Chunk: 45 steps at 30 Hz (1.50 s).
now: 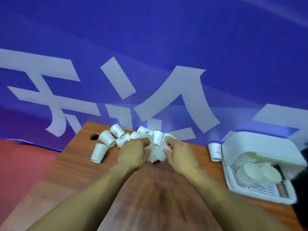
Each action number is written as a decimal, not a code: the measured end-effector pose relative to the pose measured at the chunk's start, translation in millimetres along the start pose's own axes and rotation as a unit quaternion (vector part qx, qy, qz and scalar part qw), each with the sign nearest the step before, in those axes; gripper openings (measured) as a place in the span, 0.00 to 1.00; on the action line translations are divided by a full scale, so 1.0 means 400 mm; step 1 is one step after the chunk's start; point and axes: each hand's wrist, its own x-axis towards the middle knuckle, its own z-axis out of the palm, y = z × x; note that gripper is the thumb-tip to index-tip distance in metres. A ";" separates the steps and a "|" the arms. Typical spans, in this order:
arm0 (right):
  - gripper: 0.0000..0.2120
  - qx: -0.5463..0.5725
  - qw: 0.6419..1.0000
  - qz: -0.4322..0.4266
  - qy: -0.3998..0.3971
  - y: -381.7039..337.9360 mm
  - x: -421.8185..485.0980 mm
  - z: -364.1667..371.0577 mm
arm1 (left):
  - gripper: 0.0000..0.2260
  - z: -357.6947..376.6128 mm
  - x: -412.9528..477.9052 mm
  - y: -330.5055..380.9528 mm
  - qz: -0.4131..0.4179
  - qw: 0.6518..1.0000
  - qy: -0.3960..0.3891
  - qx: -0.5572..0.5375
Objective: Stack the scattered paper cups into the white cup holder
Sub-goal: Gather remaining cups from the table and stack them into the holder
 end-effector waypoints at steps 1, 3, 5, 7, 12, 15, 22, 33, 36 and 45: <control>0.07 -0.007 1.000 0.008 0.015 0.045 -0.027 -0.036 | 0.05 0.016 0.004 0.057 0.018 1.000 -0.002 -0.007; 0.06 -0.022 0.998 0.029 0.044 0.143 -0.081 -0.102 | 0.05 0.052 0.011 0.171 0.045 0.999 -0.007 -0.021; 0.05 -0.045 0.996 0.047 0.069 0.243 -0.133 -0.167 | 0.05 0.092 0.019 0.283 0.068 0.997 -0.005 -0.024; 0.04 -0.066 0.992 0.061 0.092 0.338 -0.185 -0.230 | 0.06 0.134 0.022 0.391 0.091 0.995 -0.008 -0.033; 0.02 -0.102 0.979 0.114 0.135 0.544 -0.296 -0.348 | 0.05 0.233 0.029 0.626 0.145 0.989 -0.017 -0.004; 0.04 -0.104 0.975 0.136 0.142 0.647 -0.338 -0.390 | 0.05 0.280 0.038 0.737 0.161 0.987 -0.010 0.000; 0.06 -0.135 0.973 0.144 0.123 0.816 -0.351 -0.409 | 0.05 0.385 0.085 0.879 0.187 0.982 -0.011 0.032; 0.11 -0.197 0.976 0.082 0.051 0.958 -0.320 -0.301 | 0.08 0.572 0.125 0.906 0.277 0.956 -0.073 0.070; 0.10 -0.186 0.978 0.077 0.049 0.977 -0.313 -0.271 | 0.09 0.595 0.126 0.905 0.287 0.951 -0.070 0.096; 0.09 -0.167 0.982 0.085 0.039 0.991 -0.310 -0.218 | 0.08 0.623 0.127 0.890 0.302 0.949 -0.037 0.085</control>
